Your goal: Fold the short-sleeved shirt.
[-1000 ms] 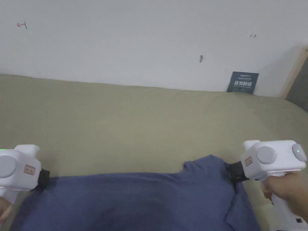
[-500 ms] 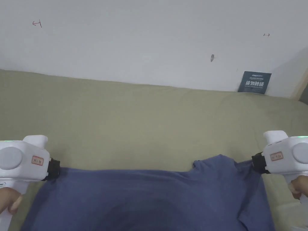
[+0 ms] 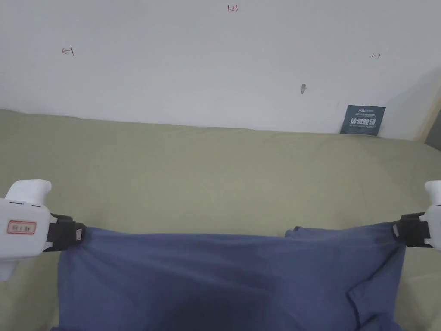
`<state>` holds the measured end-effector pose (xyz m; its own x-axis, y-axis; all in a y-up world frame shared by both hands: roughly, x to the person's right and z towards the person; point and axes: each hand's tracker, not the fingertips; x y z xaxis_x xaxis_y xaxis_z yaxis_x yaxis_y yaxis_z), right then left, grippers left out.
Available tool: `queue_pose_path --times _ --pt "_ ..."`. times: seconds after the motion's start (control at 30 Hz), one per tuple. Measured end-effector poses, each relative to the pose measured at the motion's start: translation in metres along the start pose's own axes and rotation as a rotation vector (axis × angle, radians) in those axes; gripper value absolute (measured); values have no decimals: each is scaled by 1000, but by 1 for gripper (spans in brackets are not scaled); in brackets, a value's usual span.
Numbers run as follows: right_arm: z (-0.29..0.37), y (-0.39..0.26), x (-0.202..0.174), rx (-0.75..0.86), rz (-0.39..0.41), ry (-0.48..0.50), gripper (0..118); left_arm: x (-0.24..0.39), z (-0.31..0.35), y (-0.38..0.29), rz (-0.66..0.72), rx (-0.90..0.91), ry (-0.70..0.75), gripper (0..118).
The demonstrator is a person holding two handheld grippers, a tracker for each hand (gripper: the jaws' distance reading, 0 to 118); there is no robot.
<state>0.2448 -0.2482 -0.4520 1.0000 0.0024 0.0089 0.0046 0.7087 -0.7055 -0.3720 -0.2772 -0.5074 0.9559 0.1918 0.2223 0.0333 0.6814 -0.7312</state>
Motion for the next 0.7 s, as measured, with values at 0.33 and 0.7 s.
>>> queue_pose_path --times 0.33,0.7 --pt "82 -87 24 9 -83 41 8 -5 67 -78 28 7 -28 4" --pt "64 -225 25 -189 -177 -17 8 -18 55 -202 180 -157 -22 4"
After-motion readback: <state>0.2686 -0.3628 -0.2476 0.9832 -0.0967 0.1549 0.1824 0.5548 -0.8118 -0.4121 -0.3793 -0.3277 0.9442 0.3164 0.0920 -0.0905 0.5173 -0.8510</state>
